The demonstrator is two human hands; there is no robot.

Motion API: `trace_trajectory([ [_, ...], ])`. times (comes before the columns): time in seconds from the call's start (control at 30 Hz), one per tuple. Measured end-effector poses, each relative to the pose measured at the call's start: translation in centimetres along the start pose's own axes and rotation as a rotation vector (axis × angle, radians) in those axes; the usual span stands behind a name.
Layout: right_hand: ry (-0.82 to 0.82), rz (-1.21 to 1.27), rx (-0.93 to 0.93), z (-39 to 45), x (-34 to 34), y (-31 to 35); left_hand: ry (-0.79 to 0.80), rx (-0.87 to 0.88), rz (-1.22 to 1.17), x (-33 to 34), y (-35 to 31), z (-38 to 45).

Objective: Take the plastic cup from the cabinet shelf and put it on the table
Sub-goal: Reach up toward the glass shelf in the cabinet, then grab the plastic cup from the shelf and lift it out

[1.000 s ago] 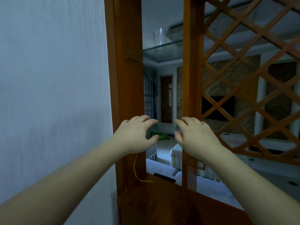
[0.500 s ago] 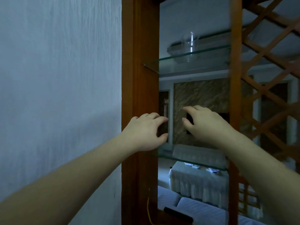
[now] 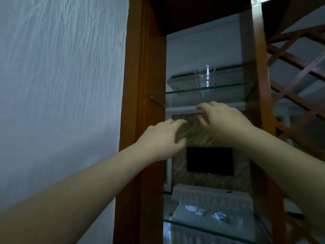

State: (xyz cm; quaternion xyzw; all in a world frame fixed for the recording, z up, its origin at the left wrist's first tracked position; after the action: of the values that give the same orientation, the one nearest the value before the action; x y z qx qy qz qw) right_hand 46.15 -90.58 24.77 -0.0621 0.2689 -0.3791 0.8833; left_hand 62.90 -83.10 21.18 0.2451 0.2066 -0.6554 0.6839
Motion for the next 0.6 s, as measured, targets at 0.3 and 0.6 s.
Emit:
trace_trajectory([
  [0.3,-0.232,-0.046,-0.051,6.0,-2.6,-4.9,-0.233,-0.040,-0.069,-1.3,-2.1,8.2],
  [0.6,-0.115,0.168,0.195,11.5,-3.1,-9.3,-0.339,-0.100,-0.114,-0.3,-1.2,12.4],
])
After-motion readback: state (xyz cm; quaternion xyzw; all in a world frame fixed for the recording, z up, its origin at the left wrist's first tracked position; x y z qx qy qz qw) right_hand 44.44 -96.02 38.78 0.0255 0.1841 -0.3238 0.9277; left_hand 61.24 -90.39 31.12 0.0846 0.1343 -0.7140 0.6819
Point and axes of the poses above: each hand's wrist, its own z-axis towards the middle knuckle, its own x-axis out of the palm, y = z × x, the point moved 1 cm from there along z, towards the middle knuckle, and after that the axes turned 7 degrees about -x, right-handed, at the moved point
